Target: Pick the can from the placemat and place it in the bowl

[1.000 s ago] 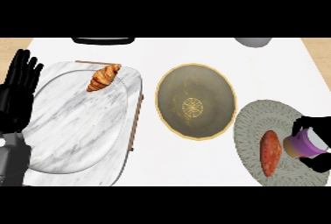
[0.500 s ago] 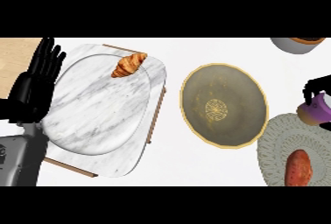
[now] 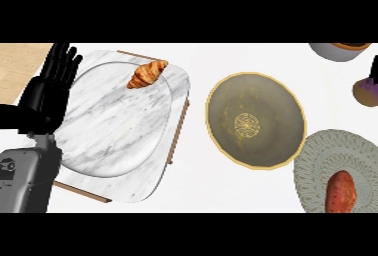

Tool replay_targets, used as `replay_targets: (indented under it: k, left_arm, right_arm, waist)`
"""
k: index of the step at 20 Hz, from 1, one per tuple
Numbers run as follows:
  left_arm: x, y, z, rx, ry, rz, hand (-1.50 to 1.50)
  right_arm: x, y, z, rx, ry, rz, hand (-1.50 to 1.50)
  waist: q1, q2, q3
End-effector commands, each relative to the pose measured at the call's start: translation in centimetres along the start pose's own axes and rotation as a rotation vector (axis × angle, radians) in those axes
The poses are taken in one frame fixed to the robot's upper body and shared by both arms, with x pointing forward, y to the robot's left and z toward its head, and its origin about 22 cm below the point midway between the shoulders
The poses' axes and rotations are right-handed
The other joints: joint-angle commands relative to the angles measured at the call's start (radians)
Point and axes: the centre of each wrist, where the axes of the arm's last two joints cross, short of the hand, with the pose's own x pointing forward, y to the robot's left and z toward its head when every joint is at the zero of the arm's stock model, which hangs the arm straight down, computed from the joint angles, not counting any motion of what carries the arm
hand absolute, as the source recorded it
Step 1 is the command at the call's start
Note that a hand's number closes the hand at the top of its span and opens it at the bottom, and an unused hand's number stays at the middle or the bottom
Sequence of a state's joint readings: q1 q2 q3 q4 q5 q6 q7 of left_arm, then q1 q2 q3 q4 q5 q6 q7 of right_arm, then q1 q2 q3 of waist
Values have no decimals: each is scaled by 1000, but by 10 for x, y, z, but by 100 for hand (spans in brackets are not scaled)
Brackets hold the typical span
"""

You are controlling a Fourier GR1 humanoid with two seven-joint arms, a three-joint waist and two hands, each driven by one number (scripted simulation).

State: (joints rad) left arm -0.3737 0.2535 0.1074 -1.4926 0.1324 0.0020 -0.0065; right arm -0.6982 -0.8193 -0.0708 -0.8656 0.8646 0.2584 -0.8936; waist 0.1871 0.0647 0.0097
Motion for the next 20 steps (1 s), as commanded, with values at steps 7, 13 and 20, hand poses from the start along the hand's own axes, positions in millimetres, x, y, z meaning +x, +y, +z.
replay_targets:
  k: [7, 13, 20]
  left_arm:
    - [2, 1, -4, 19, 9, -10, 0]
    - [-7, 9, 1, 47, 34, -9, 0]
    - [-9, 21, 3, 81, 54, -34, 0]
  right_arm:
    - [-7, -49, -25, -181, -336, -226, 150]
    - [3, -55, -53, -149, -447, -422, 150]
    - [26, -84, -87, -44, -517, -466, 150]
  waist:
    - [-26, -19, -4]
    - [-56, -32, -9]
    - [-84, -41, -11]
